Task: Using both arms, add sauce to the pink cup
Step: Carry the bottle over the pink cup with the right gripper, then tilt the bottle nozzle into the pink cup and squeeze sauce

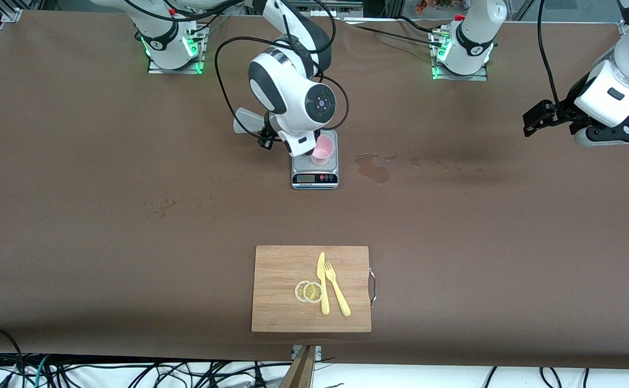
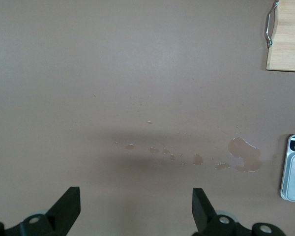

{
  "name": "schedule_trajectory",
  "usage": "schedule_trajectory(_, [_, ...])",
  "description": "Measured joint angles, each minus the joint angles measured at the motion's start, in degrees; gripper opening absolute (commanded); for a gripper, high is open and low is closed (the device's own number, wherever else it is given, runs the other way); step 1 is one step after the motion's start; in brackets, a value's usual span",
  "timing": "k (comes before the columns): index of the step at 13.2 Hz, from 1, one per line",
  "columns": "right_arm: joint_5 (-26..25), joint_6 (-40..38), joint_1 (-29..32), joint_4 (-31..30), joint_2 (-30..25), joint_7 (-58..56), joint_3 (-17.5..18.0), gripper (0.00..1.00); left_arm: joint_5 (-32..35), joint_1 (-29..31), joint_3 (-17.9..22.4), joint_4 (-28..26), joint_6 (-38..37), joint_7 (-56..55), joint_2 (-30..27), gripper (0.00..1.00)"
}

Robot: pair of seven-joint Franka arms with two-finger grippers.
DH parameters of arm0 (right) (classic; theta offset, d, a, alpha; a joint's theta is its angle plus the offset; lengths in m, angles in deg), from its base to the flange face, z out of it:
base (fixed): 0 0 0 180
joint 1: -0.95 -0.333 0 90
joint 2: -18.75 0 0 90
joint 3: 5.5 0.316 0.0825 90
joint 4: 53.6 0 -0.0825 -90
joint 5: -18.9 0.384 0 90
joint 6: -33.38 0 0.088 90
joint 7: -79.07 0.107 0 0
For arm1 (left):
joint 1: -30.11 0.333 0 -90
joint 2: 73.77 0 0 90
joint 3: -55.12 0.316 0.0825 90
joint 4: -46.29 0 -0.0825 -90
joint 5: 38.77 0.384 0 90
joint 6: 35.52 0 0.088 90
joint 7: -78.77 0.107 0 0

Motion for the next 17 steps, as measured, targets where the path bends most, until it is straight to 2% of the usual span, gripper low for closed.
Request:
schedule_trajectory(4, [0.0, -2.7, 0.1, 6.8, 4.5, 0.6, 0.0, 0.07, 0.0, 0.0, 0.0, 0.0, 0.0, 0.0, 0.0, 1.0])
schedule_trajectory(6, [0.0, -3.1, 0.3, 8.3, 6.2, 0.8, 0.0, 0.07, 0.0, 0.0, 0.0, 0.0, 0.0, 0.0, 0.0, 1.0])
schedule_trajectory(11, [-0.3, -4.0, 0.4, 8.9, 7.5, 1.0, -0.2, 0.05, 0.0, 0.0, 0.0, 0.0, 0.0, 0.0, 0.0, 1.0])
schedule_trajectory(12, [-0.3, -4.0, 0.4, 8.9, 7.8, 1.0, -0.2, 0.06, 0.0, 0.0, 0.0, 0.0, 0.0, 0.0, 0.0, 1.0])
schedule_trajectory(14, [-0.3, -4.0, 0.4, 8.9, 8.2, 1.0, -0.2, 0.14, 0.0, 0.0, 0.0, 0.0, 0.0, 0.0, 0.0, 1.0])
schedule_trajectory(17, [-0.3, -4.0, 0.4, 8.9, 8.2, 1.1, -0.2, 0.15, 0.0, 0.0, 0.0, 0.0, 0.0, 0.0, 0.0, 1.0])
